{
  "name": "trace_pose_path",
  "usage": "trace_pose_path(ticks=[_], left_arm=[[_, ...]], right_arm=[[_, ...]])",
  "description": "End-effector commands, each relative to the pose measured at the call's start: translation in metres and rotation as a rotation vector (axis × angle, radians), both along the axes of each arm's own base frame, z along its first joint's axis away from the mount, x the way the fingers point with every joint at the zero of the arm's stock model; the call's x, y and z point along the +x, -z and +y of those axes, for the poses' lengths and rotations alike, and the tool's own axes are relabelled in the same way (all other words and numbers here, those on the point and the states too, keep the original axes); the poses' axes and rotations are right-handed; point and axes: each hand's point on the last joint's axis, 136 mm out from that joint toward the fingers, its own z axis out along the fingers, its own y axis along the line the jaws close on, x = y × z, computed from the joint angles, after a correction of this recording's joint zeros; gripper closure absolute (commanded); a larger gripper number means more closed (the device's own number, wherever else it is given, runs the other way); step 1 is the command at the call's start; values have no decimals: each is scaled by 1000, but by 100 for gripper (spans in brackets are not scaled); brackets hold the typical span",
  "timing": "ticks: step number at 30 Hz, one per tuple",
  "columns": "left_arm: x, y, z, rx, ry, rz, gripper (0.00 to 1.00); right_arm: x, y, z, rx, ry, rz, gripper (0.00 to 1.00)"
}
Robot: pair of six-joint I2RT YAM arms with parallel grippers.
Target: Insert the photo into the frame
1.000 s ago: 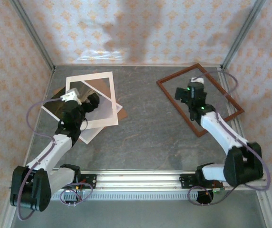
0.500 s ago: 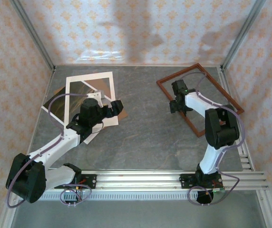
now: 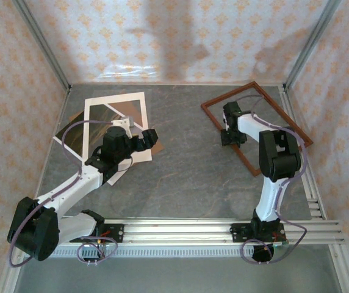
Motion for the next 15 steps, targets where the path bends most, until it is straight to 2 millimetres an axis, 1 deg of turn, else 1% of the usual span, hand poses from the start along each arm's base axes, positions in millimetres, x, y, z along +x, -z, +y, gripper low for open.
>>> trace_pose_path(ticks=[1, 5, 9, 12, 15], left_arm=[[-3, 11, 0, 13, -3, 30, 0], [-6, 15, 2, 17, -7, 38, 0], [-13, 18, 6, 41, -3, 51, 0], [-21, 23, 12, 72, -9, 65, 0], [-28, 34, 22, 108, -40, 104, 0]], right_arm=[[-8, 2, 1, 7, -8, 46, 60], [-11, -1, 9, 45, -9, 44, 66], [-14, -5, 20, 62, -11, 42, 70], [-15, -12, 39, 100, -2, 21, 71], [-15, -17, 64, 144, 23, 1, 73]])
